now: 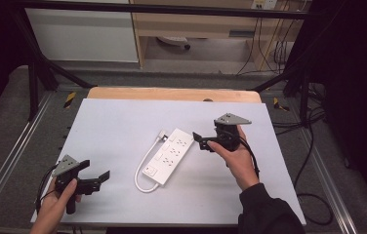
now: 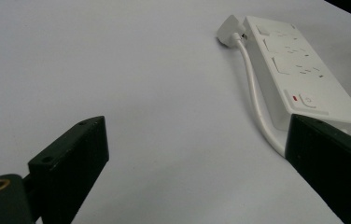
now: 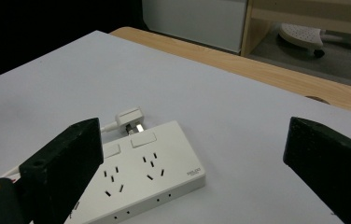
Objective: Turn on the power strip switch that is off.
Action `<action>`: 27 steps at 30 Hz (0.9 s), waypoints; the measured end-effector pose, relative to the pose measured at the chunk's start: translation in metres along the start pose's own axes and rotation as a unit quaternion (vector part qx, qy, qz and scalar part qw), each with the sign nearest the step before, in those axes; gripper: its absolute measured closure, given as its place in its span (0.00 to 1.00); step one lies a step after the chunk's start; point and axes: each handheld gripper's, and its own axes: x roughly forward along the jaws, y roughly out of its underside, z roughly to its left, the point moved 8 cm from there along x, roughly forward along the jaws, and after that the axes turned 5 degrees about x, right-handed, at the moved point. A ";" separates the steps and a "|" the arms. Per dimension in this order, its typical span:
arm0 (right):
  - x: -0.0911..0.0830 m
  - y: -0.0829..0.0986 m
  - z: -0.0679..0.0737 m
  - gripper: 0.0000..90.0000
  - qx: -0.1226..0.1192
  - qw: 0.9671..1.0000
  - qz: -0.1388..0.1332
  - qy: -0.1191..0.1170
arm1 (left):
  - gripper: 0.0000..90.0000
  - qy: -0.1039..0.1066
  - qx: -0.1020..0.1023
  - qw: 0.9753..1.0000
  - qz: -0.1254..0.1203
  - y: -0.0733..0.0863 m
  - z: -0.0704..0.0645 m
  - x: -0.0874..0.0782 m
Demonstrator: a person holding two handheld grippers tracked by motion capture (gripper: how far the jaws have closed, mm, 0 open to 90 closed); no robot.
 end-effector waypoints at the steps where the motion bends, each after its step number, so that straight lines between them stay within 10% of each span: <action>1: 0.002 0.001 0.000 0.06 0.002 1.000 0.002 -0.001 | 0.07 0.000 0.000 1.000 0.000 0.000 0.000 0.000; 27: 0.023 0.001 0.014 0.18 0.001 1.000 0.010 -0.015 | 0.07 0.002 0.001 1.000 0.003 0.001 -0.001 0.001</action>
